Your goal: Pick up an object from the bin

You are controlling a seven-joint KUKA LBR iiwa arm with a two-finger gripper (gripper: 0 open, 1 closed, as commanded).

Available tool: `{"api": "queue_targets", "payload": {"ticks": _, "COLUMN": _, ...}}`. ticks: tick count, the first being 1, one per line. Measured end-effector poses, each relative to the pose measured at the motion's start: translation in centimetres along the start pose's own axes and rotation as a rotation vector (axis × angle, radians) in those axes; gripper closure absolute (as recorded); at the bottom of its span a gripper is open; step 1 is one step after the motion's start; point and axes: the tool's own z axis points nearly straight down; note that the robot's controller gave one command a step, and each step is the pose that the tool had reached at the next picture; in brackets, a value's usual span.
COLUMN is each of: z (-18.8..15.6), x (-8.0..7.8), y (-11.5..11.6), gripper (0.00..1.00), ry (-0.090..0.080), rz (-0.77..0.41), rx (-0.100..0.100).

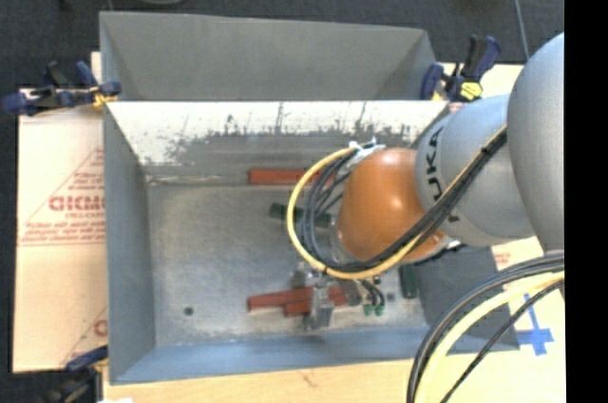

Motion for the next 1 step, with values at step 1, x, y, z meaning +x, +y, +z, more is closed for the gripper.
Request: {"api": "queue_targets", "payload": {"ticks": 1, "z": -16.94, "x": -2.35, "y": 0.06, "gripper": 1.00, "ry": -0.008, "rz": -0.114, "rx": 0.002}}
